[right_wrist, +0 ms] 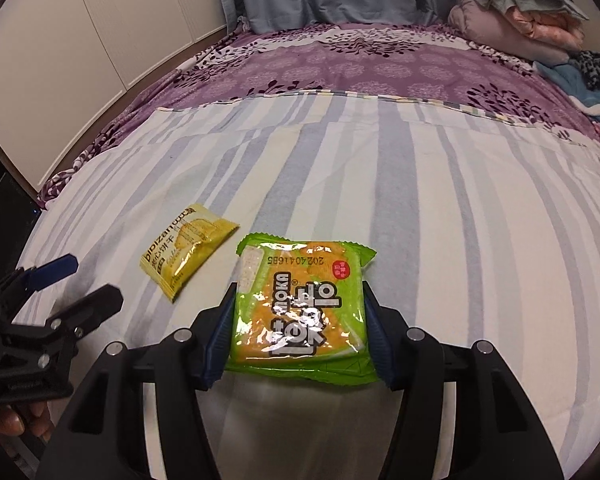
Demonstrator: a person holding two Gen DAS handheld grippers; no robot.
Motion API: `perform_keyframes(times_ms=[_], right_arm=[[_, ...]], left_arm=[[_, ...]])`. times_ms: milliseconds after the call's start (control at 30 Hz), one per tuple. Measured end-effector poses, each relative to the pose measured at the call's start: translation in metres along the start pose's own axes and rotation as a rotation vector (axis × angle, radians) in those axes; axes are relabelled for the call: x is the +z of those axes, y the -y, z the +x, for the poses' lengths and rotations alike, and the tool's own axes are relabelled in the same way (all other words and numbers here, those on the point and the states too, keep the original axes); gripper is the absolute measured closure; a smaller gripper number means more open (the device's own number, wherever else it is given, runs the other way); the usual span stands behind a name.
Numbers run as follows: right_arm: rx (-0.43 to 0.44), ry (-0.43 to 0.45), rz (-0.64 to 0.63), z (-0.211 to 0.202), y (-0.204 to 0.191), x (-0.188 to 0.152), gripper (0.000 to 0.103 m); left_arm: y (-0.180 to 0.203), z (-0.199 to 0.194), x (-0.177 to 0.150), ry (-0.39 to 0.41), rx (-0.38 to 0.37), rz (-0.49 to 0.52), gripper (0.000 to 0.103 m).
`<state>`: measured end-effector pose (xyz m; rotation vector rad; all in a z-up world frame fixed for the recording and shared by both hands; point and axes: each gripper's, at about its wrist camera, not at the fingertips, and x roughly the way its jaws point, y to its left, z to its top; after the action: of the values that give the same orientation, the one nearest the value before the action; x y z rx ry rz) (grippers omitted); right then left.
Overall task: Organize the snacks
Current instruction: 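Grasp the green cracker pack with the right gripper while the left grasps the yellow biscuit pack, then carry the green cracker pack into the basket and open the right gripper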
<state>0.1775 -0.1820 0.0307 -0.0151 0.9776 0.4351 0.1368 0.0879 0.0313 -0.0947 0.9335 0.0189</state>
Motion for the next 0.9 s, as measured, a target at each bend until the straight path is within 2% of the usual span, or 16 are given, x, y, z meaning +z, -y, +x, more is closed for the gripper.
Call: perform_keyframes(times_ms=[200,300,400,433,567,667,700,733,900], right_arm=[[-0.005,0.021,-0.019,-0.013,-0.002,-0.011,0.046],[0.004,0.024,-0.012,-0.015,-0.001,-0.014,0.046],[0.01,0.025,-0.002,-0.016,-0.001,-0.016,0.046],[0.011,0.026,-0.001,-0.017,0.0,-0.017,0.046],[0.012,0.028,0.0,-0.017,-0.001,-0.018,0.046],[0.01,0.028,-0.003,-0.018,-0.001,-0.019,0.046],[0.01,0.029,-0.003,-0.018,0.0,-0.018,0.046],[0.011,0.029,-0.002,-0.019,0.0,-0.018,0.046],[0.012,0.039,-0.003,-0.023,-0.002,-0.017,0.046]], left_arm=[[0.018,0.024,0.011,-0.008,-0.008,0.067,0.003],[0.023,0.033,0.016,-0.009,-0.009,0.083,0.015],[0.026,0.039,0.018,-0.008,-0.005,0.102,0.018],[0.027,0.042,0.019,-0.008,-0.008,0.112,0.024],[0.026,0.047,0.021,-0.015,-0.018,0.114,0.027],[0.027,0.047,0.023,-0.009,-0.027,0.119,0.039],[0.027,0.047,0.023,-0.007,-0.027,0.119,0.048],[0.026,0.046,0.024,-0.006,-0.027,0.116,0.052],[0.019,0.038,0.022,0.003,-0.042,0.079,0.053]])
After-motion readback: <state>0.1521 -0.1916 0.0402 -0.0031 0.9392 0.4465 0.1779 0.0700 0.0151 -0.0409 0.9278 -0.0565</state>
